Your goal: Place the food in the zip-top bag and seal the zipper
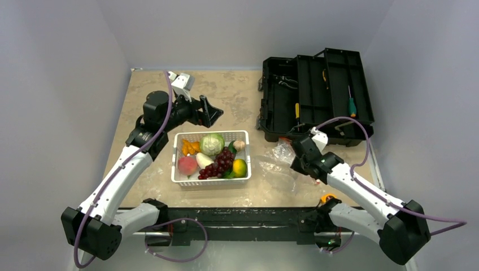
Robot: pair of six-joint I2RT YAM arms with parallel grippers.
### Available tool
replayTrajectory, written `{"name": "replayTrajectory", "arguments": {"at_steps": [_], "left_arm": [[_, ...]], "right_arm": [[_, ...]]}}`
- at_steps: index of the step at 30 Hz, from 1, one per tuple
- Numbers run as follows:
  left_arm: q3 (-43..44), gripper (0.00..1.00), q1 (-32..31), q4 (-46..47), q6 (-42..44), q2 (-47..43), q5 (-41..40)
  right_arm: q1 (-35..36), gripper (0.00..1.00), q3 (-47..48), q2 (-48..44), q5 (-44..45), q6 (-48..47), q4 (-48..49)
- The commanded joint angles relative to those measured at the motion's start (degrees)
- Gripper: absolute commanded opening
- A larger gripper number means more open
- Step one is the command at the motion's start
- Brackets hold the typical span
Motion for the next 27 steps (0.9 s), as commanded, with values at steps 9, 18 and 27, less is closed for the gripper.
{"name": "replayTrajectory", "arguments": {"at_steps": [9, 18, 27], "left_arm": [[3.31, 0.94, -0.31, 2.21, -1.19, 1.84, 6.47], [3.22, 0.93, -0.29, 3.3, -1.02, 2.08, 9.76], [3.02, 0.9, -0.67, 10.51, -6.62, 4.15, 20.53]], "right_arm": [[16.29, 0.0, 5.61, -4.13, 4.37, -3.77, 4.8], [30.22, 0.0, 14.28, -1.46, 11.16, -21.94, 10.45], [35.48, 0.0, 16.63, 4.49, 20.31, -41.33, 18.37]]}}
